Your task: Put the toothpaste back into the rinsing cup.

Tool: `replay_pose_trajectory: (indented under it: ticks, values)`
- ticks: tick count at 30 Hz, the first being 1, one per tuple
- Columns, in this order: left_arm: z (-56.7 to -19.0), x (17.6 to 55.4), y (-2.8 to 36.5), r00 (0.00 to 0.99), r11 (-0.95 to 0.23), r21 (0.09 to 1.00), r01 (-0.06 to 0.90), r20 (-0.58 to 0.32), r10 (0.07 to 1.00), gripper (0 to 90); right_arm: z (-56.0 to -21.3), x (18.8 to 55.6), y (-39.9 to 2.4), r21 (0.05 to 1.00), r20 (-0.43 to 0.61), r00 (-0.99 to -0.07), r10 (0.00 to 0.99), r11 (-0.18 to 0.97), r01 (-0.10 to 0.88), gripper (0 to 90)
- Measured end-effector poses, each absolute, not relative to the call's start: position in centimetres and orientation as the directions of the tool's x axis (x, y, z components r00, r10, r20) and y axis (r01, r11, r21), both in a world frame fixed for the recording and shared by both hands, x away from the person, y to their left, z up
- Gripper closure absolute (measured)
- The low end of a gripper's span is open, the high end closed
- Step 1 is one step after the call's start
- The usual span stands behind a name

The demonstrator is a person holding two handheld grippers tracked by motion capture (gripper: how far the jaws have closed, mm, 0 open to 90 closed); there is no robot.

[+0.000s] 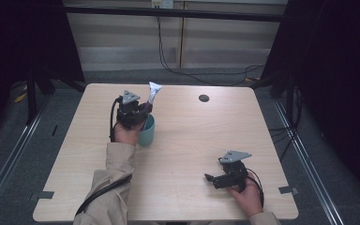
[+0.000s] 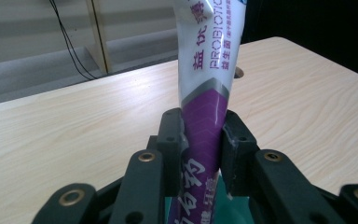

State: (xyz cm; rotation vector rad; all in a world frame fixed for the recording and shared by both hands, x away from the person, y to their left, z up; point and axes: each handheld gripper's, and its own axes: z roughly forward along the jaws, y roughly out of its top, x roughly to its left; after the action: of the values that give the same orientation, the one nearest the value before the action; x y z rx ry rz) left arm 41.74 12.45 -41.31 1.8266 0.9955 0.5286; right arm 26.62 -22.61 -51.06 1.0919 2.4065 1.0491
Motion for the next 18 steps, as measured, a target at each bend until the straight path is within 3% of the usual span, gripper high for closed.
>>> replay_pose_trajectory:
  ticks: [18]
  values:
    - [-42.4,40.3,13.6,0.568,-0.216,0.884,0.414,-0.065,0.82,71.9,-51.1,26.6,-22.6,0.723,0.03,-0.667,0.744,0.445,0.529,13.2]
